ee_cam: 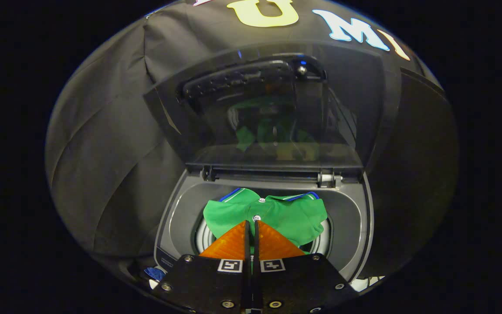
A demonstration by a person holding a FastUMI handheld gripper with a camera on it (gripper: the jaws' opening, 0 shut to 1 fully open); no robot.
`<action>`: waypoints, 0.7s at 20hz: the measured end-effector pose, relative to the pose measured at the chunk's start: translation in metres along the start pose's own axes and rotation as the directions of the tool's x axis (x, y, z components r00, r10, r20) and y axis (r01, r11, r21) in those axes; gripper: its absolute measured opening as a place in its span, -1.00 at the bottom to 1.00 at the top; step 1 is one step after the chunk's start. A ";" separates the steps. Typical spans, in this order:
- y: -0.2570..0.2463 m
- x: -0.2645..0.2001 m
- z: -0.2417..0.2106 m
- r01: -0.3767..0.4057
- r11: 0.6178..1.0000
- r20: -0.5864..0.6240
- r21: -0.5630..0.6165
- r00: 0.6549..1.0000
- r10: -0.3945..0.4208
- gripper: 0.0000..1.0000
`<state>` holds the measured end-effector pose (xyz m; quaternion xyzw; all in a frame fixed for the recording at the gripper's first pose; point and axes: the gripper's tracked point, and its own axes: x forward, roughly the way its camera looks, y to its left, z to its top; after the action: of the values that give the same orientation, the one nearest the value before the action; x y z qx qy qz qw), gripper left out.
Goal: Put the clothes into the washing machine and then close the washing machine lid.
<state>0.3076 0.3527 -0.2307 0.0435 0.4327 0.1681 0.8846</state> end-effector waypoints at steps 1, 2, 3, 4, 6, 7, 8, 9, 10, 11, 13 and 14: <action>-0.002 0.004 -0.006 0.003 1.000 -0.017 -0.005 1.000 -0.003 -0.96; 0.000 0.003 -0.011 0.001 1.000 -0.023 -0.009 1.000 -0.001 -0.95; 0.001 0.004 -0.011 -0.004 1.000 -0.020 -0.008 1.000 0.004 -0.94; -0.001 0.006 -0.012 0.007 1.000 -0.024 -0.018 1.000 -0.007 -0.96; -0.006 0.010 -0.018 0.025 0.999 -0.043 -0.042 0.999 -0.027 -0.90; -0.010 0.012 -0.021 0.025 0.998 -0.043 -0.049 0.999 -0.027 -0.60; -0.012 0.010 -0.022 0.032 0.998 -0.043 -0.058 0.998 -0.034 -0.30; -0.015 0.010 -0.022 0.050 0.996 -0.040 -0.069 0.998 -0.052 0.00; -0.018 0.010 -0.023 0.066 0.995 -0.034 -0.081 0.997 -0.069 0.30; -0.020 0.010 -0.022 0.078 0.993 -0.021 -0.089 0.997 -0.080 0.60; -0.016 0.004 -0.017 0.071 0.994 0.010 -0.088 0.997 -0.070 0.91; -0.012 -0.001 -0.011 0.067 0.994 0.035 -0.090 0.997 -0.064 0.92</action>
<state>0.3014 0.3400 -0.2399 -0.0082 0.4118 0.1579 0.8975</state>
